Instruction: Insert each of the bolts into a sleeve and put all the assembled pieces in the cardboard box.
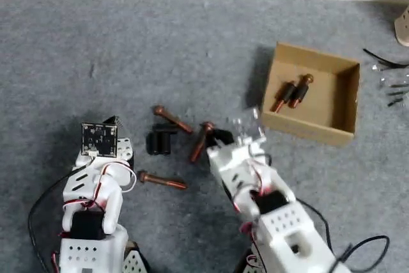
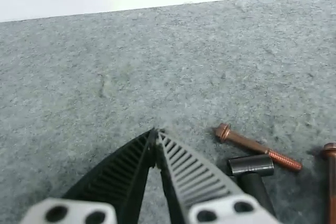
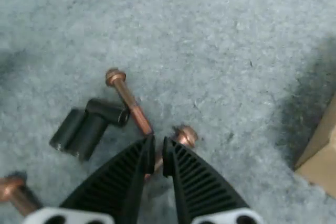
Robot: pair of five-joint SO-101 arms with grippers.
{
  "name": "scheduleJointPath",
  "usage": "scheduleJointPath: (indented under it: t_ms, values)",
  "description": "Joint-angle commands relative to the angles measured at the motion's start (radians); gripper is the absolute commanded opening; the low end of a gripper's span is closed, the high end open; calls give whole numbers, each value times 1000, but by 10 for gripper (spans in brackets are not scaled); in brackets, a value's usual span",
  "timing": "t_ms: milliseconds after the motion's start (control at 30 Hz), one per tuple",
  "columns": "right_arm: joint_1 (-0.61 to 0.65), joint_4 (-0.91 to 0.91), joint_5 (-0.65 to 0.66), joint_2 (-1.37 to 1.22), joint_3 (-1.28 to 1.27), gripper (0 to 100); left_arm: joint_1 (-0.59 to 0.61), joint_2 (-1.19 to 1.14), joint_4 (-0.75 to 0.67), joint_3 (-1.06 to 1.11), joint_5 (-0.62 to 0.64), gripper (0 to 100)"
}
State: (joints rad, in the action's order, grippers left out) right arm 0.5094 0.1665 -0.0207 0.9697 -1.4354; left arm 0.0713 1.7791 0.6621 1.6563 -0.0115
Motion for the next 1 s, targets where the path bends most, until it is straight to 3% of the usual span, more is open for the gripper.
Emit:
scheduleJointPath:
  t_ms: [0,100,300,567,733,867,967]
  values:
    - [10,-5,-98,-269,220,13,-5,1,-26,-19,3,7]
    - [25,-5,-149,-490,383,13,-5,1,-26,-19,3,7]
    - [140,1,-61,-766,585,13,-4,1,-26,-19,3,7]
    - [188,2,-87,-802,578,13,-4,1,-26,-22,5,7]
    - [248,2,75,-806,567,14,-4,1,-26,-28,5,7]
    - [275,2,2,-806,558,15,-4,1,-26,-24,5,7]
    - [289,2,-40,-806,562,77,-4,1,-26,-28,5,7]
